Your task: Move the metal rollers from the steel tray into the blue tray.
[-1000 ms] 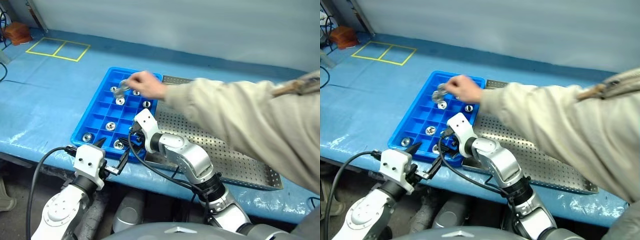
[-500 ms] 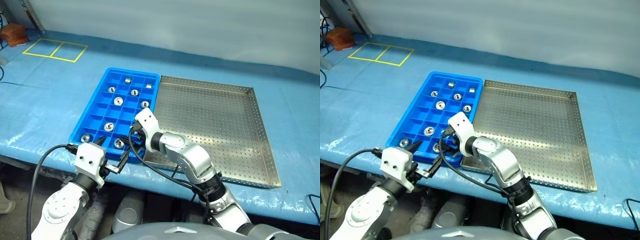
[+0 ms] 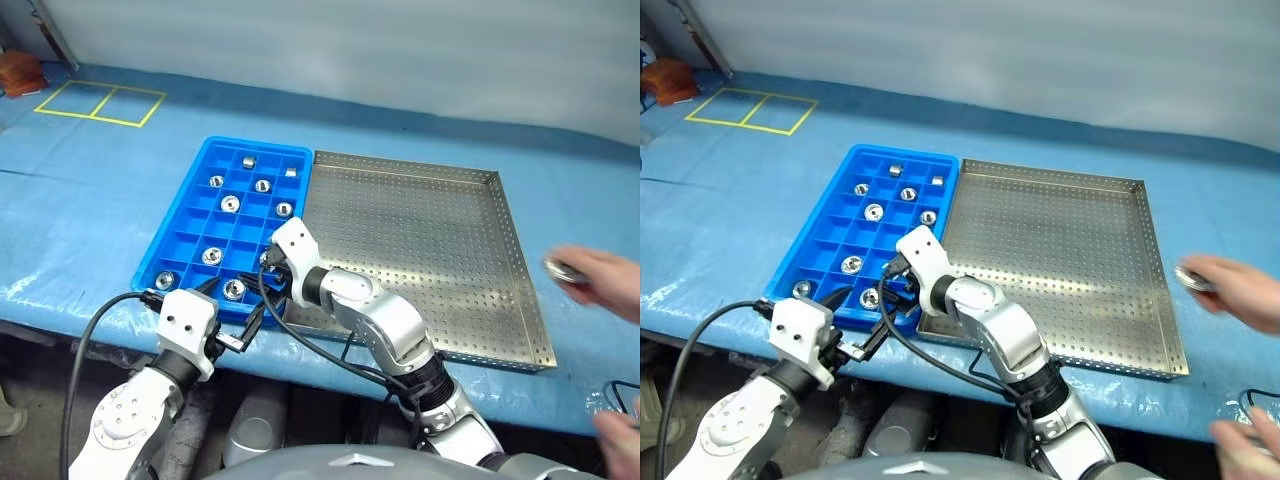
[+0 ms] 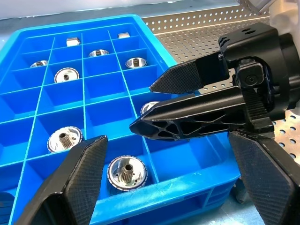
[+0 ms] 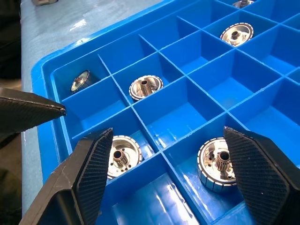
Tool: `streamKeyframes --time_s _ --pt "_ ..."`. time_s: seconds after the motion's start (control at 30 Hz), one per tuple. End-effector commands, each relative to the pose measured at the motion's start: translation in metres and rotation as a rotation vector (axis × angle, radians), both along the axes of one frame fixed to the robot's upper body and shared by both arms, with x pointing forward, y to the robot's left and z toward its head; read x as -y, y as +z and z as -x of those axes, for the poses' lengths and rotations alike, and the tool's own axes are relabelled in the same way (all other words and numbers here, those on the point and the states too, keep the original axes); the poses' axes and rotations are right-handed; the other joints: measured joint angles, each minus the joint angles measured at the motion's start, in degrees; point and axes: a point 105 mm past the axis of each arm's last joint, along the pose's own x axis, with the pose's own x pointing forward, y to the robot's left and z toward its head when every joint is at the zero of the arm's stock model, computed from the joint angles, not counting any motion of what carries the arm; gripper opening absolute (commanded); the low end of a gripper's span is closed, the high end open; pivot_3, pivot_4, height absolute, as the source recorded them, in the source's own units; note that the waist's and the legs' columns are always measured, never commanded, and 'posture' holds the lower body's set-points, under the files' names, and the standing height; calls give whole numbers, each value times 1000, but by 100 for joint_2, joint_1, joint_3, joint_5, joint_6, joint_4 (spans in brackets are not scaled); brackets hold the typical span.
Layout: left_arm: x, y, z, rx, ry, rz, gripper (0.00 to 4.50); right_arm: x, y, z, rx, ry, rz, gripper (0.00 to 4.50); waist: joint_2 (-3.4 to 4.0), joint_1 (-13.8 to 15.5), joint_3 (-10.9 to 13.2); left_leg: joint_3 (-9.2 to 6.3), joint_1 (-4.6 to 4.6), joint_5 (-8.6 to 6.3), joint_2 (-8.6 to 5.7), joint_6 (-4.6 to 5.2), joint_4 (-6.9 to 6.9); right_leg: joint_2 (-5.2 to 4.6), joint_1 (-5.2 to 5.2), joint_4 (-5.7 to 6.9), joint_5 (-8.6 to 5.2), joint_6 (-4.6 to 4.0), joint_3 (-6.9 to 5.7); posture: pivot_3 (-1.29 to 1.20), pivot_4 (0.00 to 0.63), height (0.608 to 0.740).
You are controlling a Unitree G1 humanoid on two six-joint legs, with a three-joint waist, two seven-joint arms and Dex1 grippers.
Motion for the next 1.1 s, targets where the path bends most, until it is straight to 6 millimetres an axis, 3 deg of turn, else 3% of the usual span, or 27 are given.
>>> streamKeyframes --time_s 0.03,1.1 --pt "5 4 1 16 -24 6 4500 -4 5 5 11 19 -19 3972 0 -46 0 0 0 0 0 0 0 0 0 0 0 0 0 382 150 740" --pt "8 4 -1 15 -38 18 4500 -4 15 -3 32 -15 -58 3972 0 -310 1 -2 0 0 0 0 -1 1 1 2 0 -2 2 377 150 740"
